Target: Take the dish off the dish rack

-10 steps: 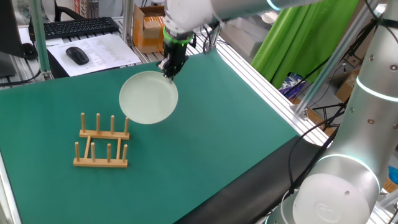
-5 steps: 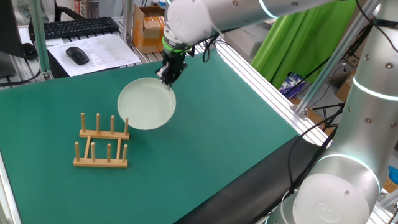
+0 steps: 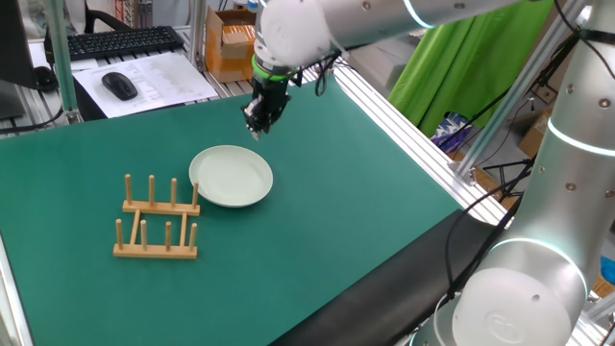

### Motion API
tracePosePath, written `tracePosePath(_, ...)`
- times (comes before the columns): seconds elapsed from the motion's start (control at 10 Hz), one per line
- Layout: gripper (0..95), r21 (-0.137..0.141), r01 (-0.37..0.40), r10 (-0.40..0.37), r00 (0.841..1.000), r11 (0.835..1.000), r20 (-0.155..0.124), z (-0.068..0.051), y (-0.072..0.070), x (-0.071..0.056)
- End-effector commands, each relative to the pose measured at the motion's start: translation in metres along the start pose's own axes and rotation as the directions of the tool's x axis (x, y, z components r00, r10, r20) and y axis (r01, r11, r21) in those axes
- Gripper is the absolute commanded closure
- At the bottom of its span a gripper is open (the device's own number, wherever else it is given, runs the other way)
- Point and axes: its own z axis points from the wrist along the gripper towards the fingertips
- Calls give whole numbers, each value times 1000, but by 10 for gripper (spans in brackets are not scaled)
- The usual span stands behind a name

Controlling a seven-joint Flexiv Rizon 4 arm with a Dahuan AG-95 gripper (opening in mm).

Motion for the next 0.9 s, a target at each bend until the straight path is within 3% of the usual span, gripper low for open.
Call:
tracePosePath(0.1,760,-34,-1,0,999,999,-49,-12,-3,-1)
tracePosePath(0.3,760,-43,-2,0,998,999,-56,-19,-3,-2)
tracePosePath(0.4,950,-48,-2,0,998,999,-58,-21,-2,-3)
tracePosePath(0.9,950,-53,-18,12,995,998,-101,-44,8,-13)
